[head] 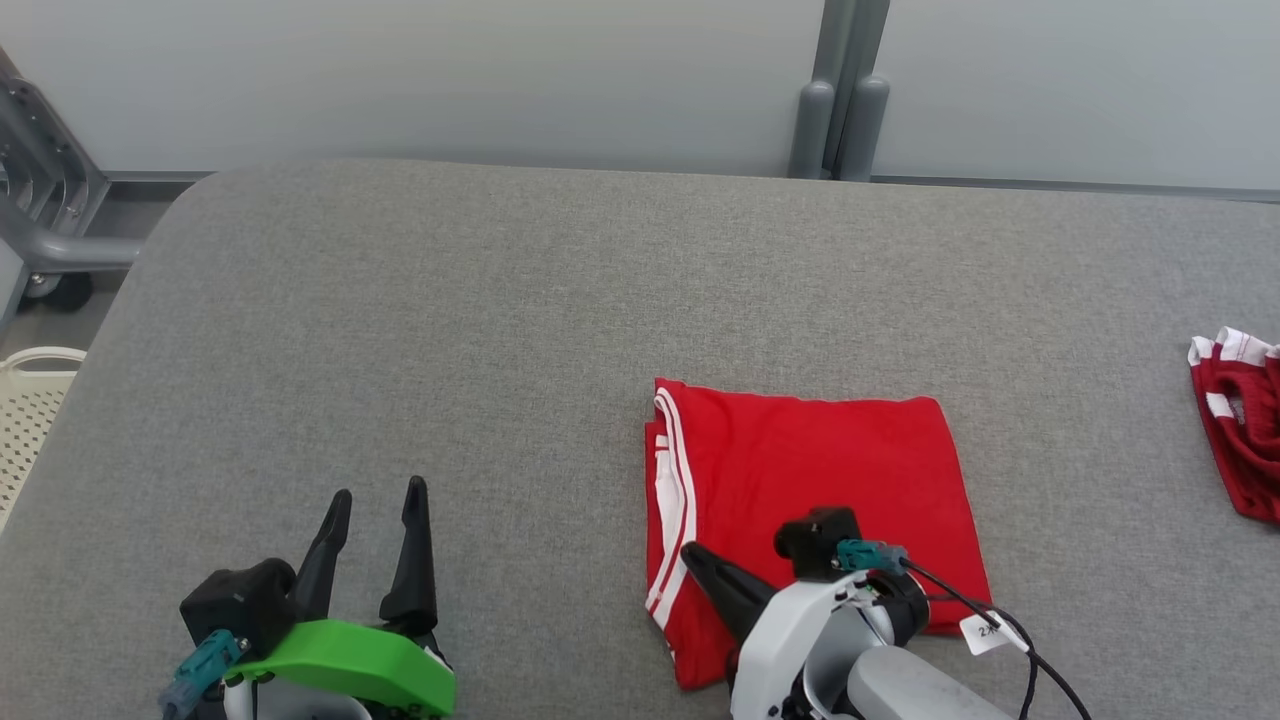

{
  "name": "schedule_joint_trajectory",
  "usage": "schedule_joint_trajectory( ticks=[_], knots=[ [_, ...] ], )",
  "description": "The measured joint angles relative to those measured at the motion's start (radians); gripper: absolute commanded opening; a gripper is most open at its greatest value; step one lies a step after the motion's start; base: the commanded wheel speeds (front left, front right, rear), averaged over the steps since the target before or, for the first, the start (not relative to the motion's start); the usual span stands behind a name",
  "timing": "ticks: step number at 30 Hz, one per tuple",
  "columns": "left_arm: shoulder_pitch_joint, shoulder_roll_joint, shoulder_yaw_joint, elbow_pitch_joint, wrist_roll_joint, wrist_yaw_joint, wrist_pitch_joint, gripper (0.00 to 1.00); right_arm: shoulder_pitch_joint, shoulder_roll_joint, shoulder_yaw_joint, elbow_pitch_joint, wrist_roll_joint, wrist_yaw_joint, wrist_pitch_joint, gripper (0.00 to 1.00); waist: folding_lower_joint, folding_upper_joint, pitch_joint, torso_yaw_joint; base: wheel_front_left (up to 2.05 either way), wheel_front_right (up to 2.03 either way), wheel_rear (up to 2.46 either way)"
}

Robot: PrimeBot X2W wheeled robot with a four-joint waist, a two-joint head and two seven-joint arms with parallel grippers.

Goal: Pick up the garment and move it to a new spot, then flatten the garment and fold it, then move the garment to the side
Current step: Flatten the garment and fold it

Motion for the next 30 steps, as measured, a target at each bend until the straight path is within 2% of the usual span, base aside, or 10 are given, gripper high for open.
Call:
schedule_joint_trajectory(
  ticks=[4,9,19,20,23,24,25,30],
  knots=[
    [-0.001,0.0,0.006,0.002,-0.002,0.001,-0.002,1.0,-0.031,0.0,0.066,0.022,0.03,0.0,-0.004,0.0,0.0,0.0,0.003,-0.005,0.0,0.0,0.0],
    [0.0,0.001,0.008,0.003,-0.004,0.005,-0.009,1.0,-0.06,0.0,0.076,0.03,0.051,0.0,-0.044,0.0,0.0,0.0,-0.002,-0.014,0.0,0.0,0.0],
    [0.011,0.008,0.001,-0.005,-0.005,0.014,-0.004,1.0,-0.11,-0.004,-0.054,0.029,-0.014,0.0,-0.096,0.0,0.0,0.0,-0.033,-0.053,0.0,0.0,0.0],
    [0.015,0.009,0.0,-0.006,-0.005,0.015,-0.004,1.0,-0.111,-0.009,-0.071,0.026,-0.025,0.0,-0.096,0.04,0.0,0.0,-0.036,-0.058,0.0,0.0,0.0],
    [0.019,0.01,-0.003,-0.009,-0.005,0.018,-0.003,1.0,-0.11,-0.032,-0.13,0.004,-0.052,0.0,-0.091,0.4,0.0,0.0,-0.045,-0.074,0.0,0.0,0.0],
    [0.021,0.011,-0.004,-0.01,-0.005,0.019,-0.003,1.0,-0.107,-0.041,-0.153,-0.005,-0.059,0.0,-0.088,0.67,0.0,0.0,-0.048,-0.079,0.0,0.0,0.0],
    [0.025,0.011,-0.005,-0.011,-0.005,0.02,-0.001,1.0,-0.102,-0.049,-0.176,-0.014,-0.068,0.0,-0.085,1.0,0.0,0.0,-0.051,-0.084,0.0,0.0,0.0],
    [0.033,0.013,-0.008,-0.012,-0.005,0.021,0.0,1.0,-0.058,-0.081,-0.277,-0.073,-0.117,0.0,-0.048,1.0,0.0,0.0,-0.062,-0.109,0.0,0.0,0.0]
  ],
)
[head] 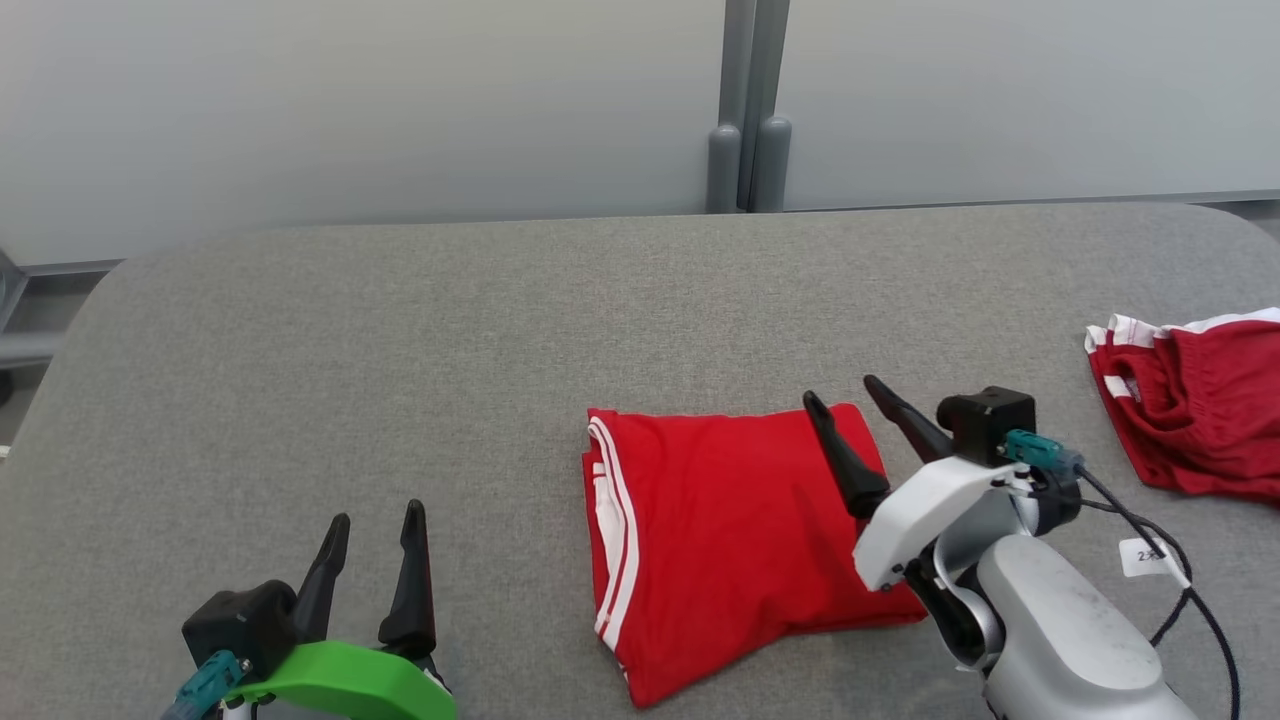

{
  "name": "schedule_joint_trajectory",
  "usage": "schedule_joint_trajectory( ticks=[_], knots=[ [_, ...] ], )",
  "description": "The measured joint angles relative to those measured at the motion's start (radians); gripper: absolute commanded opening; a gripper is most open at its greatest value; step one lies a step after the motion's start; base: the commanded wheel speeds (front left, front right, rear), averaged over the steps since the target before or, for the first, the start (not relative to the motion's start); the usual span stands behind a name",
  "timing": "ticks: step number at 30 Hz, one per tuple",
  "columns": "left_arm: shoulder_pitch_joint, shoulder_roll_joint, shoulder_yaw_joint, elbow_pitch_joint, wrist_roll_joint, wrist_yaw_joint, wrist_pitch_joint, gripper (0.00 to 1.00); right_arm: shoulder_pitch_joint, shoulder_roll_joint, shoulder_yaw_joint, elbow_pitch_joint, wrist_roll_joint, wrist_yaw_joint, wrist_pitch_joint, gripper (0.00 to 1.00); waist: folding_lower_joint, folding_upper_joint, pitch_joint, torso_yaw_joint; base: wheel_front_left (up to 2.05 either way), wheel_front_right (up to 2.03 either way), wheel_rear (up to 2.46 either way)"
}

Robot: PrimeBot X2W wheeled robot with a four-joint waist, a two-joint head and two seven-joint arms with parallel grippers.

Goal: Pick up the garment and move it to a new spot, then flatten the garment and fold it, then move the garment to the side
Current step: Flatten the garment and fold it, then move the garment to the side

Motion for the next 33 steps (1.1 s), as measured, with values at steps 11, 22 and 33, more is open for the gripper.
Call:
schedule_joint_trajectory(
  ticks=[11,22,33],
  knots=[
    [0.001,0.004,-0.01,0.0,0.0,0.002,0.002,1.0,0.104,-0.092,-0.126,-0.14,-0.043,0.0,0.232,1.0,0.0,0.0,0.0,-0.007,0.0,0.0,0.0],
    [-0.012,0.004,-0.014,0.003,0.002,0.001,0.004,1.0,0.131,-0.14,-0.205,-0.138,0.079,0.0,0.461,1.0,0.0,0.0,0.036,0.041,0.0,0.0,0.0],
    [-0.045,0.004,-0.014,0.01,0.004,-0.007,0.0,1.0,0.049,-0.128,-0.203,0.004,0.199,0.0,0.573,1.0,0.0,0.0,0.096,0.111,0.0,0.0,0.0]
  ],
)
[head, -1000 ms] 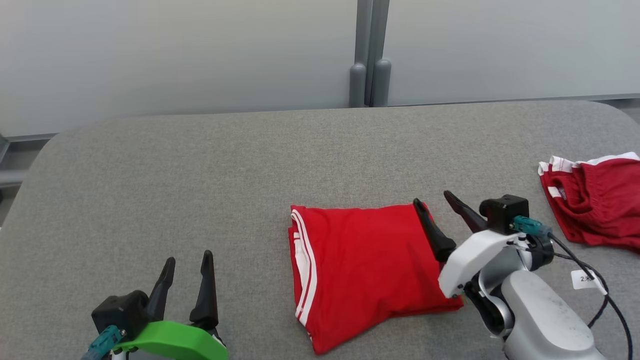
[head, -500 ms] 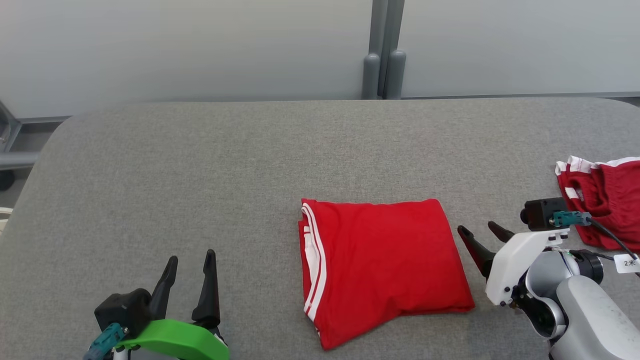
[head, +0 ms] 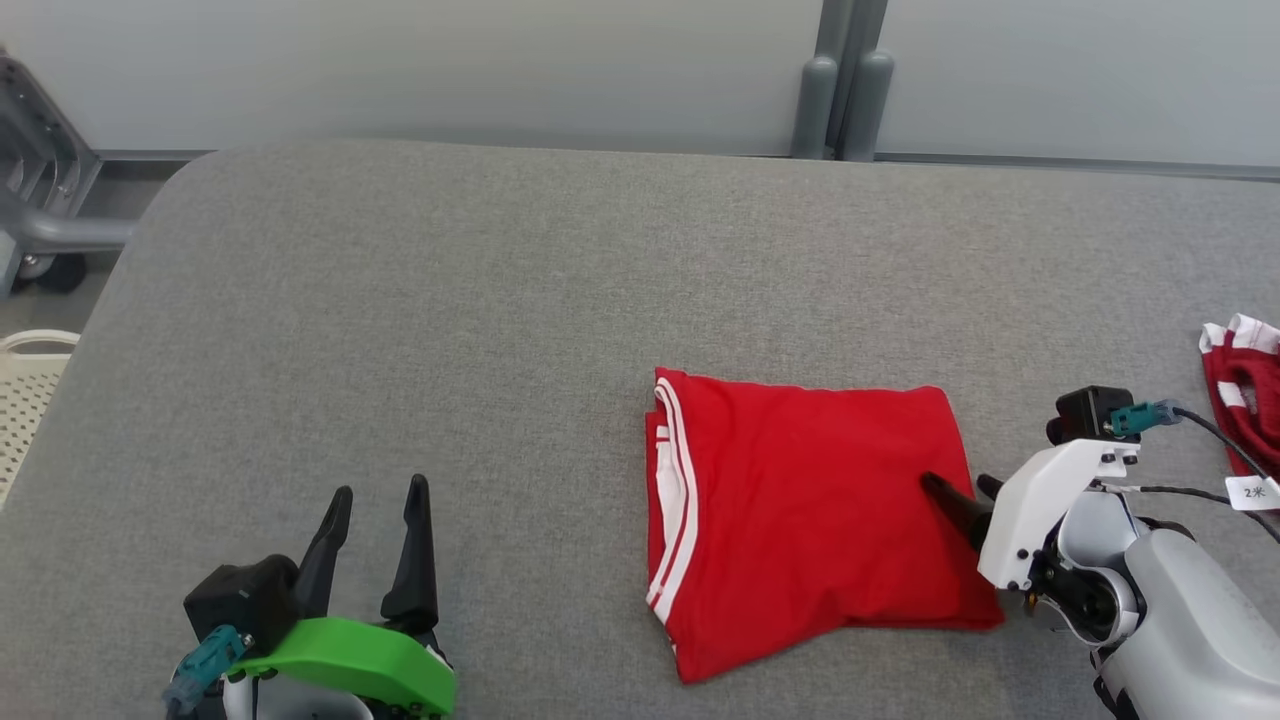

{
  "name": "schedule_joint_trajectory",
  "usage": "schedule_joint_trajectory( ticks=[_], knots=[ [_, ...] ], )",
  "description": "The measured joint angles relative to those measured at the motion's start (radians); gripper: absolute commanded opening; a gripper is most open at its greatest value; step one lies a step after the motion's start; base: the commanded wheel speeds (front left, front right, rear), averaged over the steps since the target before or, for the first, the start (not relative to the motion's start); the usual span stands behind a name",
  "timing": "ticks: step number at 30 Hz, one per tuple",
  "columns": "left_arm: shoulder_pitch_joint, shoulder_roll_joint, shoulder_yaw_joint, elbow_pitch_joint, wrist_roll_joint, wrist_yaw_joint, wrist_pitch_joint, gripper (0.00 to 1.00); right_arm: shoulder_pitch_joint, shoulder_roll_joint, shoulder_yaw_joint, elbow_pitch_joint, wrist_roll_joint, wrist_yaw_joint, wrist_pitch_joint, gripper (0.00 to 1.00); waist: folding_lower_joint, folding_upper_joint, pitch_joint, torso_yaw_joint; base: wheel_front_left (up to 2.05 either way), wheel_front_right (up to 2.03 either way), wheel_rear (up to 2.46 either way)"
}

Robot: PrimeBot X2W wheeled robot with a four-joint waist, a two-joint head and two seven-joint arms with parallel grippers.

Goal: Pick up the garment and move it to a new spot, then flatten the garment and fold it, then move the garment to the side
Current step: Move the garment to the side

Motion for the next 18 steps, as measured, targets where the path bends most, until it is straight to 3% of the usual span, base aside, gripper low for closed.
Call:
schedule_joint_trajectory(
  ticks=[6,7,9,10,12,18],
  knots=[
    [-0.003,-0.001,0.0,0.004,0.0,0.0,-0.006,1.0,-0.029,-0.003,0.024,0.042,0.032,0.0,0.035,1.0,0.0,0.0,0.015,0.02,0.0,0.0,0.0],
    [-0.003,-0.001,0.001,0.004,0.0,0.0,-0.007,1.0,-0.034,-0.003,0.032,0.044,0.039,0.0,0.041,0.93,0.0,0.0,0.017,0.022,0.0,0.0,0.0],
    [-0.003,-0.001,0.002,0.005,0.0,0.0,-0.008,1.0,-0.042,-0.006,0.044,0.048,0.053,0.0,0.047,0.44,0.0,0.0,0.021,0.024,0.0,0.0,0.0],
    [-0.003,-0.001,0.003,0.006,0.0,0.0,-0.009,1.0,-0.044,-0.008,0.052,0.047,0.058,0.0,0.047,0.33,0.0,0.0,0.022,0.023,0.0,0.0,0.0],
    [-0.004,-0.002,0.004,0.006,0.0,0.0,-0.01,1.0,-0.049,-0.013,0.071,0.04,0.066,0.0,0.047,0.0,0.0,0.0,0.023,0.019,0.0,0.0,0.0],
    [-0.007,-0.002,0.004,0.004,0.0,0.0,-0.013,1.0,-0.065,-0.04,0.113,-0.003,0.078,0.0,0.029,0.0,0.0,0.0,0.025,-0.01,0.0,0.0,0.0]
  ],
)
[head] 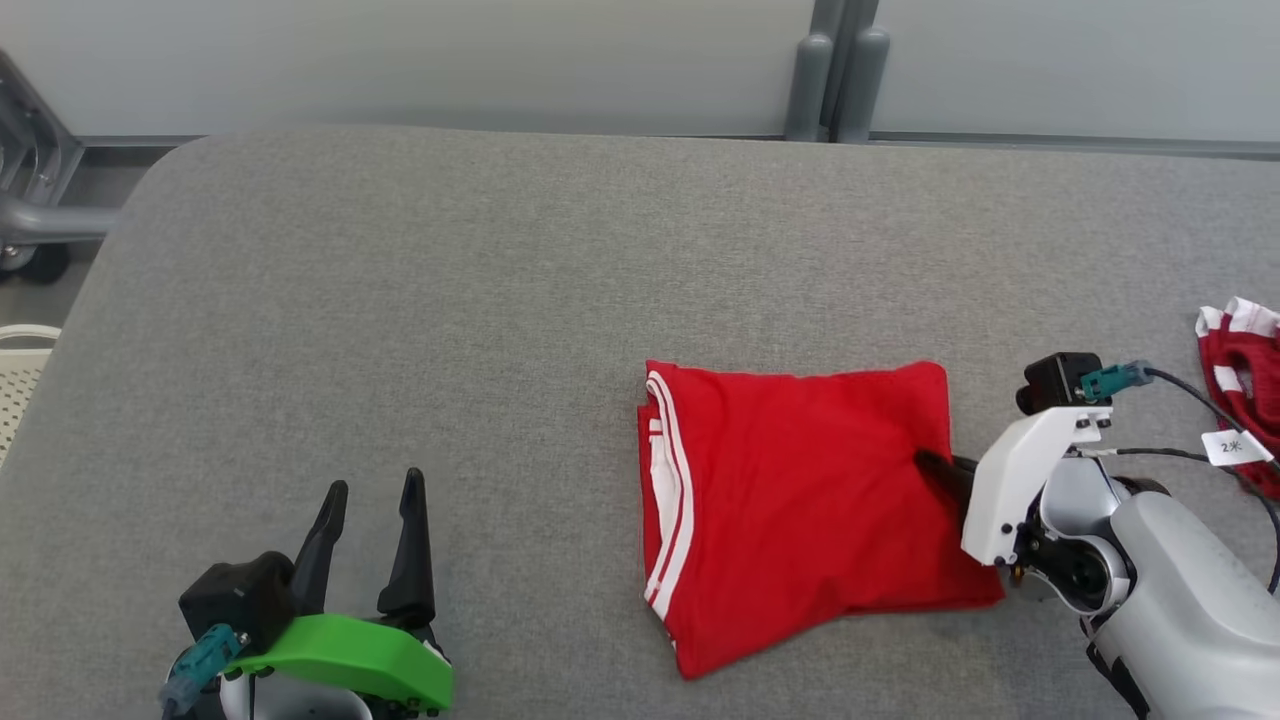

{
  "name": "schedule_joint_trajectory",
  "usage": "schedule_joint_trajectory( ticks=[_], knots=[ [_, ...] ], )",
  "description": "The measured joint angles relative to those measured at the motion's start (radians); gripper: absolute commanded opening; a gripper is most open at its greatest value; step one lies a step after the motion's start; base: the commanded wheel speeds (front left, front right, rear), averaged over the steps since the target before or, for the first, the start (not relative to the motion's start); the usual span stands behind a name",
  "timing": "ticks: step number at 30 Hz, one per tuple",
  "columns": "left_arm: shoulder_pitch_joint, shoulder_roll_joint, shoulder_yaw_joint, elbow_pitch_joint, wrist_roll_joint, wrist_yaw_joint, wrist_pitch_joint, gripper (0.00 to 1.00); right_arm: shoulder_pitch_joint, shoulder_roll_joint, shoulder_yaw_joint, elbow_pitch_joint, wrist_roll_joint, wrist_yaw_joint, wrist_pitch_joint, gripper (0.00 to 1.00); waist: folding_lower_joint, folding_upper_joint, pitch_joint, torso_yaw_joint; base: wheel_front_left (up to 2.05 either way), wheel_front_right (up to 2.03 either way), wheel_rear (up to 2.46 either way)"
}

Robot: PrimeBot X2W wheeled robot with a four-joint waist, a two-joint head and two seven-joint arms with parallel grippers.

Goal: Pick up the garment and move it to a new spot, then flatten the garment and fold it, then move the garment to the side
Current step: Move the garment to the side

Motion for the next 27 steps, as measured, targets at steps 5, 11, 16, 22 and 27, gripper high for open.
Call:
schedule_joint_trajectory(
  ticks=[5,11,16,22,27],
  knots=[
    [-0.006,0.002,-0.003,-0.008,0.006,0.0,-0.004,1.0,-0.022,-0.043,0.021,-0.046,-0.004,0.0,-0.009,0.0,0.0,0.0,0.001,-0.047,0.0,0.0,0.0],
    [-0.028,0.004,-0.015,-0.015,0.017,-0.002,-0.002,1.0,-0.051,-0.095,0.015,-0.088,-0.024,0.0,-0.005,0.0,0.0,0.0,0.005,-0.131,0.0,0.0,0.0],
    [-0.059,0.005,-0.021,-0.017,0.027,-0.006,0.003,1.0,-0.084,-0.123,-0.004,-0.117,-0.041,0.0,0.015,0.0,0.0,0.0,0.012,-0.219,0.0,0.0,0.0],
    [-0.094,0.006,-0.025,-0.023,0.039,-0.008,0.012,1.0,-0.138,-0.133,-0.01,-0.15,-0.068,0.0,0.04,0.0,0.0,0.0,0.029,-0.332,0.0,0.0,0.0],
    [-0.122,0.013,-0.034,-0.028,0.053,-0.009,0.024,1.0,-0.176,-0.135,-0.023,-0.163,-0.083,0.0,0.046,0.0,0.0,0.0,0.052,-0.419,0.0,0.0,0.0]
  ],
)
